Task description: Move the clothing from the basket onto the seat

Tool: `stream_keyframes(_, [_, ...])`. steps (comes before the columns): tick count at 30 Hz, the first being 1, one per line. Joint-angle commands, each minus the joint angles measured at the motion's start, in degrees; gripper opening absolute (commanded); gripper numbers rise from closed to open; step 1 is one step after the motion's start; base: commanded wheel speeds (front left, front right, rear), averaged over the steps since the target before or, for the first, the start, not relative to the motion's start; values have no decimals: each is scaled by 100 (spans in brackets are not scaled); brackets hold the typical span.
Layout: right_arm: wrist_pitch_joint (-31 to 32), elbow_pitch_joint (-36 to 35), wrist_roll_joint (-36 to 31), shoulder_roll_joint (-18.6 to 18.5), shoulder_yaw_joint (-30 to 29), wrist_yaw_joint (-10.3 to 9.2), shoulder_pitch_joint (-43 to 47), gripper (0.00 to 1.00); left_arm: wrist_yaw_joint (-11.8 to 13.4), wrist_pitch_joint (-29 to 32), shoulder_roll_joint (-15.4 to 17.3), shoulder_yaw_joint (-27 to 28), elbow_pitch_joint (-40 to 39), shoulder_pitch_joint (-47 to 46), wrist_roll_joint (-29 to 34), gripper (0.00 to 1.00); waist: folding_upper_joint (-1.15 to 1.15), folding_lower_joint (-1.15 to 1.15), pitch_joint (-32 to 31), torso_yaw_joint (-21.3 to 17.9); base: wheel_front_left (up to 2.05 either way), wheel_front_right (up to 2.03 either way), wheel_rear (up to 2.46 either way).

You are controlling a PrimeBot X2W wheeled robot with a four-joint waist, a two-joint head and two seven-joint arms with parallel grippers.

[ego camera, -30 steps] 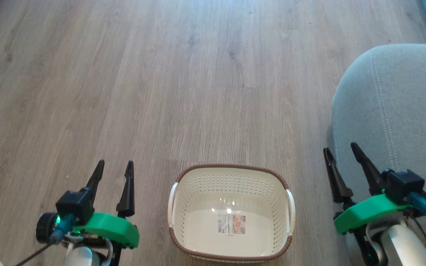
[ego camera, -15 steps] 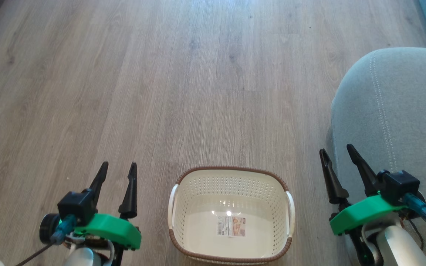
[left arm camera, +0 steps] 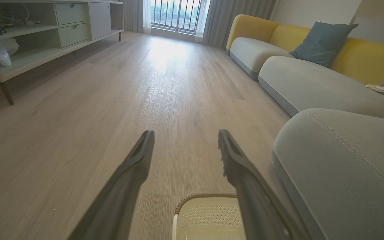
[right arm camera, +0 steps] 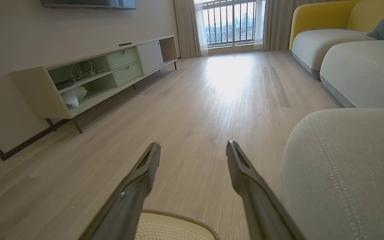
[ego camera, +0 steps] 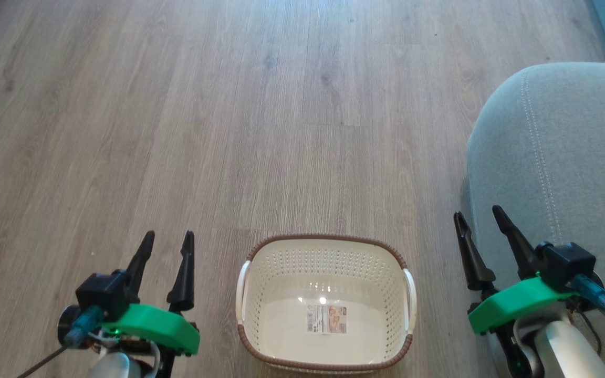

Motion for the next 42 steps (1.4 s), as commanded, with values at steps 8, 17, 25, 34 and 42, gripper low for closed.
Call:
stream_keyframes(8, [65, 235, 235, 39, -16, 0, 60, 0, -29, 74, 0, 30, 268, 31, -261, 0, 0, 0, 0, -27, 0, 0, 0])
stream_keyframes(17, [203, 214, 783, 67, -107, 0, 44, 0, -62, 226, 0, 119, 260, 0, -813, 0, 0, 0, -11, -74, 0, 0, 0])
stream_keyframes(25, [325, 191, 1263, 97, -189, 0, 33, 0, -92, 360, 0, 198, 253, -27, -1302, 0, 0, 0, -22, -115, 0, 0, 0])
stream_keyframes(34, [465, 164, 1802, 133, -285, 0, 22, 0, -126, 512, 0, 287, 247, -60, -1853, 0, 0, 0, -34, -162, 0, 0, 0])
stream_keyframes(42, [576, 144, 2219, 162, -362, 0, 13, 0, -152, 631, 0, 357, 242, -85, -2282, 0, 0, 0, -43, -198, 0, 0, 0])
